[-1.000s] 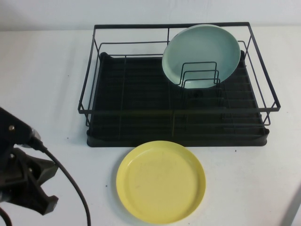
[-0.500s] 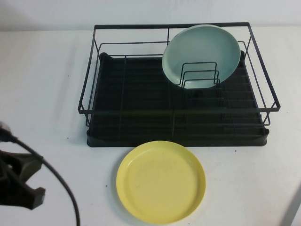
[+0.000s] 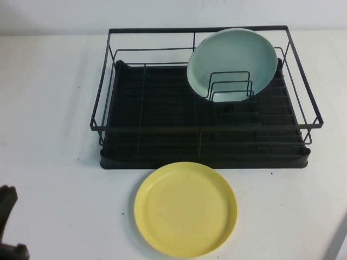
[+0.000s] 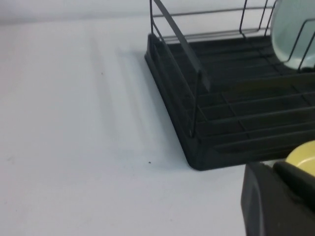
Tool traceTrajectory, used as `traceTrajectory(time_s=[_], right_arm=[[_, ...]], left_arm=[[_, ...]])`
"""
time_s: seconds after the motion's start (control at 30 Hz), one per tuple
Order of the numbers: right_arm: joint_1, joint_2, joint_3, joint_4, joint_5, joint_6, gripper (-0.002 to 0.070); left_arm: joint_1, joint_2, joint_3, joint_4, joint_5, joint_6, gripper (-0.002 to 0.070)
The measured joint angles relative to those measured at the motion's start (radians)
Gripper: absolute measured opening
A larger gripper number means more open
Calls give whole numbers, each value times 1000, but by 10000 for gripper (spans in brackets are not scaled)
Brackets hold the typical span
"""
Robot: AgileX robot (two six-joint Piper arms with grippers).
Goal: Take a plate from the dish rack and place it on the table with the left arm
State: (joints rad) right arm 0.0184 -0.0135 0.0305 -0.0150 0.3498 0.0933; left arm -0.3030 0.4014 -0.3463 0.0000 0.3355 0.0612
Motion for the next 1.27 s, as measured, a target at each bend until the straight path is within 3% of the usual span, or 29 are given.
traceTrajectory(time_s=[0.13, 0.23, 0.57, 1.27], right_arm=[[0, 0, 0, 0, 0, 0, -20], [0, 0, 0, 0, 0, 0, -21], [0, 0, 0, 0, 0, 0, -20], [0, 0, 0, 0, 0, 0, -20]], left_arm=[[13, -127, 225, 23, -219, -25, -1], [55, -223, 323, 25, -247, -26, -1], [237, -409, 370, 22, 3, -29, -1], [243, -409, 370, 9, 11, -29, -1]])
